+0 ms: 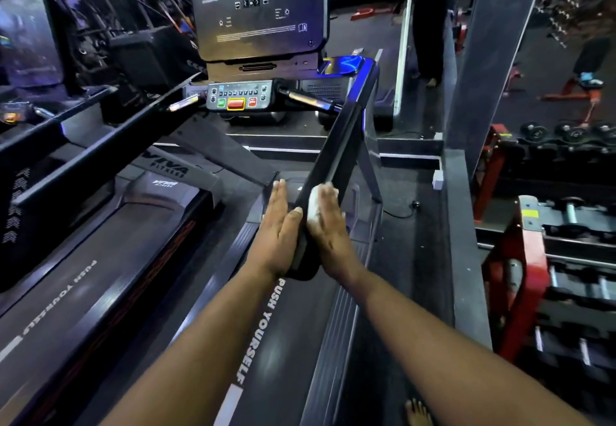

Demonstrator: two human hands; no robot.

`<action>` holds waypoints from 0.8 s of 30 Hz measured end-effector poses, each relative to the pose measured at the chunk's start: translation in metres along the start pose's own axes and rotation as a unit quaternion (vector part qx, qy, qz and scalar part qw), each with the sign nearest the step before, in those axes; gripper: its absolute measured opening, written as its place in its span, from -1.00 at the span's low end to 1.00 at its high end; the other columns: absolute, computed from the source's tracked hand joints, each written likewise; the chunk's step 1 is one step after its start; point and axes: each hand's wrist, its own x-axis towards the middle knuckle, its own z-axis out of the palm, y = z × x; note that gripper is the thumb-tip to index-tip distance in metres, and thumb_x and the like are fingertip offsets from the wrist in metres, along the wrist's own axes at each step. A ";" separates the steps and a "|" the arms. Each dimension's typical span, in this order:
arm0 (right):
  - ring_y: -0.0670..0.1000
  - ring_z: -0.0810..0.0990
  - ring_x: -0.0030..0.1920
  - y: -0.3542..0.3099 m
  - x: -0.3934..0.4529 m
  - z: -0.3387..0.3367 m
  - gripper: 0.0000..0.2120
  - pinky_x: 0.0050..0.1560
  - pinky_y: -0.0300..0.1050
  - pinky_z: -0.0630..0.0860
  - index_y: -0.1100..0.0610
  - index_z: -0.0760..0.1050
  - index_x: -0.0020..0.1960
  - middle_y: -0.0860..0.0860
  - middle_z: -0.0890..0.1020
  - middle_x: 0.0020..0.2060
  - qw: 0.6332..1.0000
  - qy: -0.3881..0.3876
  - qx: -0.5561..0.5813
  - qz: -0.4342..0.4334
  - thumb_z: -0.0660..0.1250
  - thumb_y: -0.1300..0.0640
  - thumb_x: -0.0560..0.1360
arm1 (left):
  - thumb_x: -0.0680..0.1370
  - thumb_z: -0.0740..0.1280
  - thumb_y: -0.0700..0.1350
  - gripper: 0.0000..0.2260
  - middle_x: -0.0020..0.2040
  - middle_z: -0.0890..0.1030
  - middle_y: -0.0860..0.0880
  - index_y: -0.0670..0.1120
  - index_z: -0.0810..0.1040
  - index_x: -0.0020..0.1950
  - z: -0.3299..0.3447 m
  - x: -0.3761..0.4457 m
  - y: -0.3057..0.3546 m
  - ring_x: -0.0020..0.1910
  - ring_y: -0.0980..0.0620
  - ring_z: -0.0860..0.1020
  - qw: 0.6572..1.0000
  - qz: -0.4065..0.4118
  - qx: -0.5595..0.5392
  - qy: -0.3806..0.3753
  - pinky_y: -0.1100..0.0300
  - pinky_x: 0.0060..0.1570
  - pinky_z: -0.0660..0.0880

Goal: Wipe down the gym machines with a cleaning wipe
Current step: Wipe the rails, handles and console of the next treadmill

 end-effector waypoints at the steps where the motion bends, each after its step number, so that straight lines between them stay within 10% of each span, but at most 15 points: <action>1: -0.16 -0.29 0.60 -0.004 0.003 0.008 -0.31 0.59 0.25 -0.19 -0.16 -0.23 0.59 -0.24 -0.24 0.58 0.997 0.029 0.035 0.056 -0.02 -0.35 0.60 | 0.58 0.05 0.11 -0.34 0.67 -0.04 0.10 0.01 -0.02 0.67 0.000 0.000 0.000 0.60 0.27 -0.08 1.000 0.002 0.002 -0.001 0.10 0.62 -0.09; 9: -0.06 -0.30 0.61 -0.011 -0.074 0.044 -0.24 0.56 -0.09 -0.38 -0.01 -0.28 0.63 -0.17 -0.27 0.62 0.996 0.014 0.086 0.015 -0.12 -0.38 0.61 | 0.59 0.05 0.18 -0.35 0.67 -0.05 0.15 0.07 0.01 0.67 0.001 0.004 0.002 0.61 0.25 -0.08 0.997 -0.017 0.062 -0.044 0.07 0.62 -0.08; 13: -0.13 -0.21 0.62 0.004 -0.030 0.048 -0.40 0.60 0.16 -0.27 -0.34 -0.12 0.57 -0.26 -0.15 0.61 0.932 0.045 0.288 0.217 -0.03 -0.41 0.60 | 0.57 0.00 0.24 -0.33 0.67 -0.10 0.15 0.09 -0.01 0.67 0.003 0.005 0.007 0.62 0.22 -0.15 0.973 -0.003 0.210 -0.097 0.04 0.58 -0.15; 20: -0.09 -0.33 0.60 -0.003 -0.056 0.048 -0.23 0.57 0.29 -0.29 -0.06 -0.27 0.64 -0.21 -0.26 0.61 0.980 0.018 0.187 0.066 -0.08 -0.40 0.61 | 0.45 -0.11 0.39 -0.20 0.65 -0.14 0.21 0.16 -0.05 0.66 0.003 0.011 0.004 0.61 0.24 -0.19 0.959 -0.009 0.262 -0.113 -0.01 0.59 -0.18; 24: -0.15 -0.26 0.61 0.016 0.000 0.031 -0.11 0.58 0.30 -0.24 -0.16 -0.18 0.64 -0.23 -0.19 0.62 0.953 0.062 0.227 0.188 -0.07 -0.58 0.47 | 0.49 -0.10 0.37 -0.25 0.64 -0.19 0.22 0.18 -0.12 0.66 0.002 0.019 0.005 0.60 0.25 -0.21 0.940 -0.017 0.314 -0.130 -0.05 0.60 -0.19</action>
